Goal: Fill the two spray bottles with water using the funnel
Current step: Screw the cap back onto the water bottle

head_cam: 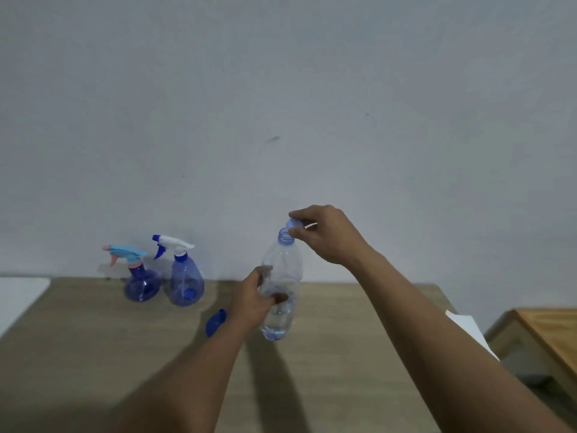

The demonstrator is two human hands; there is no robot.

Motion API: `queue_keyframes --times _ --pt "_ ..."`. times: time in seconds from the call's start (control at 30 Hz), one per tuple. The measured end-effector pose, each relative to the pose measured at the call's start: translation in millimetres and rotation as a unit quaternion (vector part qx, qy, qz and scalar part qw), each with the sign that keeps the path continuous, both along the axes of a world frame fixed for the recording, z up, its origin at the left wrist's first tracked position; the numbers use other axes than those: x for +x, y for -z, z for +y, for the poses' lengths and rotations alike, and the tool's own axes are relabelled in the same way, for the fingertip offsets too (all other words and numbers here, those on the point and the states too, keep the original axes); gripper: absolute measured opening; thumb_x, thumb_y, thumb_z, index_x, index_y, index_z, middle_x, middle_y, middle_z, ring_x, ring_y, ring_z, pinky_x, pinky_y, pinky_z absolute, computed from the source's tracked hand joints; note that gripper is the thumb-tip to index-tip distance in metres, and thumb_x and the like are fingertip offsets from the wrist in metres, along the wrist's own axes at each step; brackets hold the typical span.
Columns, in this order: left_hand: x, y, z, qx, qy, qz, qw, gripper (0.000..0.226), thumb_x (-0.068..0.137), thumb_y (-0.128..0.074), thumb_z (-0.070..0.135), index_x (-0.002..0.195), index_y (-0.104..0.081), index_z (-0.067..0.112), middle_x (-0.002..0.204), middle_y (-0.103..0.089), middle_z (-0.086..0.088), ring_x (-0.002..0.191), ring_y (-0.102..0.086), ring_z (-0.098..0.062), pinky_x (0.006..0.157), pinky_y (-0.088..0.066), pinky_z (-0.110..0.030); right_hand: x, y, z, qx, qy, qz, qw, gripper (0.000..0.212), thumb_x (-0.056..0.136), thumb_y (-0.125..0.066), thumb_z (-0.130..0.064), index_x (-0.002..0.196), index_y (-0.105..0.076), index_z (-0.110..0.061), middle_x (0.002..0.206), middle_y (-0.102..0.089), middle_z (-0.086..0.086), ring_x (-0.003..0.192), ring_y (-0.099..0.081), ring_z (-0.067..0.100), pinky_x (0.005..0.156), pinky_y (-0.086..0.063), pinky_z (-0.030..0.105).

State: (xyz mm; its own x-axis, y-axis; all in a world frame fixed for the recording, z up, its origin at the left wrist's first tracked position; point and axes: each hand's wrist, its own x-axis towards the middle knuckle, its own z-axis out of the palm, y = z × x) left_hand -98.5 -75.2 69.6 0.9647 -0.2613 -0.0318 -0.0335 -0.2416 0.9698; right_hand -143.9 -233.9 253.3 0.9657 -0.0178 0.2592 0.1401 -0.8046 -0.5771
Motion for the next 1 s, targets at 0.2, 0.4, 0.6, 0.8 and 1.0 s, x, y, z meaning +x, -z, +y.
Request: queue_keyframes --times 0.2,0.4,0.6,0.8,1.0 --pt "-1.3 -1.3 2.2 0.020 0.011 -0.008 1.000 0.059 0.076 -0.086 0.017 0.125 -0.054 0.032 0.115 -0.064 0.019 0.103 -0.061 -0.003 0.071 -0.044 -0.005 17.1 4.7 6.4 -0.054 -0.038 0.049 0.997 0.033 0.094 -0.068 -0.028 0.124 -0.070 -0.016 0.117 -0.068 -0.005 0.102 -0.062 0.010 0.089 -0.044 0.023" --pt "-1.6 -1.4 1.2 0.030 0.012 -0.023 0.999 0.055 0.081 -0.082 0.025 0.126 -0.053 0.038 0.114 -0.065 0.019 0.098 -0.061 0.003 0.069 -0.046 -0.008 16.2 19.4 4.6 -0.097 0.023 0.020 0.995 0.047 0.087 -0.064 -0.063 0.089 -0.055 -0.017 0.081 -0.063 -0.005 0.071 -0.058 0.015 0.061 -0.045 0.032" --pt "-0.7 -1.0 -2.2 0.026 0.008 -0.035 0.999 0.037 0.085 -0.077 0.018 0.113 -0.057 0.034 0.098 -0.069 0.013 0.089 -0.067 -0.004 0.063 -0.049 -0.006 12.2 24.6 5.3 -0.055 -0.023 0.026 0.998 0.037 0.096 -0.055 -0.051 0.122 -0.058 -0.024 0.113 -0.068 -0.005 0.100 -0.066 0.018 0.085 -0.054 0.038" --pt "-1.8 -3.6 -1.6 0.026 0.010 -0.033 0.999 0.040 0.085 -0.078 0.017 0.117 -0.057 0.028 0.103 -0.066 0.014 0.096 -0.064 -0.008 0.065 -0.046 -0.005 13.7 26.1 7.3 -0.046 0.017 0.025 0.998 0.047 0.085 -0.065 -0.064 0.100 -0.057 -0.020 0.097 -0.070 -0.004 0.085 -0.065 0.017 0.074 -0.055 0.037" --pt "-1.1 -0.6 -3.5 0.032 -0.010 -0.017 0.999 0.035 0.086 -0.075 0.027 0.117 -0.059 0.032 0.106 -0.071 0.010 0.096 -0.067 -0.006 0.068 -0.048 -0.010 12.6 28.1 6.8 -0.015 -0.029 0.025 0.999 0.017 0.101 -0.054 -0.031 0.112 -0.061 -0.020 0.107 -0.071 -0.005 0.101 -0.065 0.015 0.085 -0.054 0.035"
